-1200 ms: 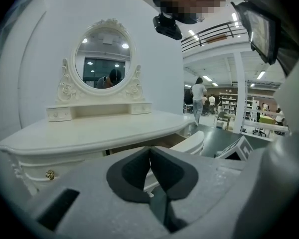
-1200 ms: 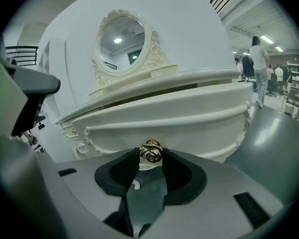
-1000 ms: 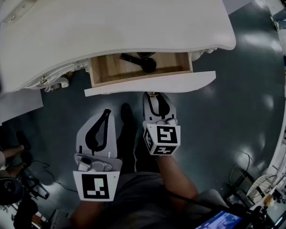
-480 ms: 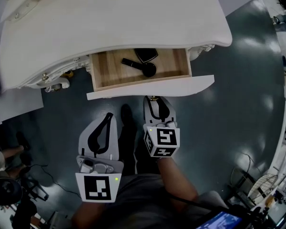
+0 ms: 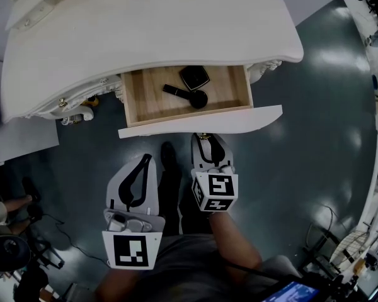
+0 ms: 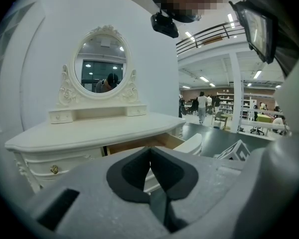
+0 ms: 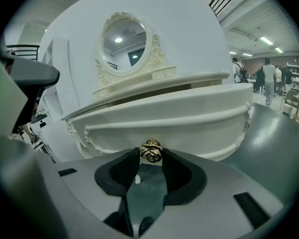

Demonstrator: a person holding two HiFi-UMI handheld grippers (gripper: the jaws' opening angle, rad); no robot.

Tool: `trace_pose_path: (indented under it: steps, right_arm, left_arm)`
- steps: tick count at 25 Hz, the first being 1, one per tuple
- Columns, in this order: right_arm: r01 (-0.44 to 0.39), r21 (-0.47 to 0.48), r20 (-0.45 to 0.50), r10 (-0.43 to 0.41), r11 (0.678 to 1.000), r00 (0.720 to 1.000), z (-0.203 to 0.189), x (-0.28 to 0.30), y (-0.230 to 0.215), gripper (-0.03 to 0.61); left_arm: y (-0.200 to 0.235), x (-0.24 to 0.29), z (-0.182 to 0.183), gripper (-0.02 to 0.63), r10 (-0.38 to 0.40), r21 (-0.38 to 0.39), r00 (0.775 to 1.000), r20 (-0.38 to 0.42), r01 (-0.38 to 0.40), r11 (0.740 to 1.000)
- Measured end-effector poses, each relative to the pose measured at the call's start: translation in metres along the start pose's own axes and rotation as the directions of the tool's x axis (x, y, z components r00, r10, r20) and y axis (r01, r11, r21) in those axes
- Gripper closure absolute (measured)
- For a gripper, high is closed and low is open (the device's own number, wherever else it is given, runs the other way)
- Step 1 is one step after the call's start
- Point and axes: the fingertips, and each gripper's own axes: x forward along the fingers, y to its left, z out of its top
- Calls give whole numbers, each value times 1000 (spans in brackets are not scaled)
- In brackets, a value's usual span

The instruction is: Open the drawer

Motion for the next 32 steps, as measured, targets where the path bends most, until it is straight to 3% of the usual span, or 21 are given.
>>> trace_pose_path:
  steps: [17, 32]
  right_arm:
    - [5, -3, -11, -5, 1000, 1000, -6, -8, 0, 433]
    - [10, -3, -2, -10, 1000, 1000, -28, -42, 2, 433]
  left_arm:
    - [-7, -5, 4, 598, -16, 7, 1000, 3, 16, 1000]
    - [-29, -41, 1, 598, -25, 31, 999, 39, 23, 999]
